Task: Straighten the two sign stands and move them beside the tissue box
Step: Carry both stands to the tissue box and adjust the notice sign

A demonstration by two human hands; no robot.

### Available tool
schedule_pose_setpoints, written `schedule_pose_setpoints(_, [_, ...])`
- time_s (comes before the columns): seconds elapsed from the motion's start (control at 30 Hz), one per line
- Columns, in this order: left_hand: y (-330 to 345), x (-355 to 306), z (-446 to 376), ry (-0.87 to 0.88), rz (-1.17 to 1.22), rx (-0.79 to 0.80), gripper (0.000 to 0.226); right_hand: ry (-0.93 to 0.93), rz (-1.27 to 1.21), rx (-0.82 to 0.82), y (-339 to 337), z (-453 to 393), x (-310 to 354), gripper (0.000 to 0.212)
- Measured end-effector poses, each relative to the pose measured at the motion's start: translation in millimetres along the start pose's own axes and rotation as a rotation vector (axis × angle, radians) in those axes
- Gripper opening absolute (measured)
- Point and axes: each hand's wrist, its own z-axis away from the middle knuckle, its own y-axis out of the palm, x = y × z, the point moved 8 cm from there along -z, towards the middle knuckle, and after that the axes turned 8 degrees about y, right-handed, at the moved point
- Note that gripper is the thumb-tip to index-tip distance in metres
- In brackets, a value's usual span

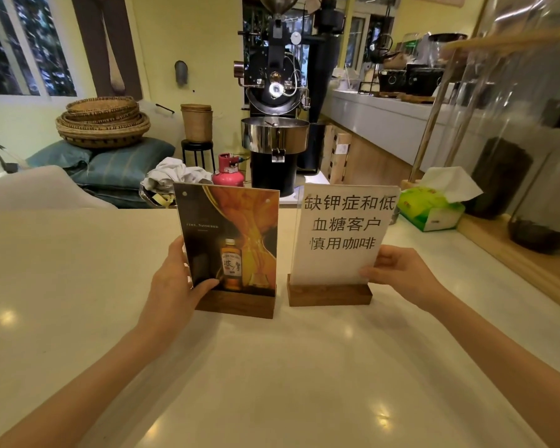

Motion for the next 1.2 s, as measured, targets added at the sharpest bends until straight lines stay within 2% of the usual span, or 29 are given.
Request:
schedule_pose_setpoints(0.23, [47.7,-21.3,-32.2,0.052,0.035,0.090,0.079,0.003,0.028,-0.070,-41.8,1.5,-19.2,0.045])
schedule_pose_setpoints(0.8, [193.5,-119.0,-87.7,0.297,0.181,0.328,0.076,0.115,0.049,-0.401,-153.3,26.0,-69.4,0.037])
schedule_pose_setpoints(1.2, [286.9,-173.3,-107.8,0.403,0.279,0.460,0.082,0.252,0.059,-0.736,-213.6,61.3,-97.8,0.032])
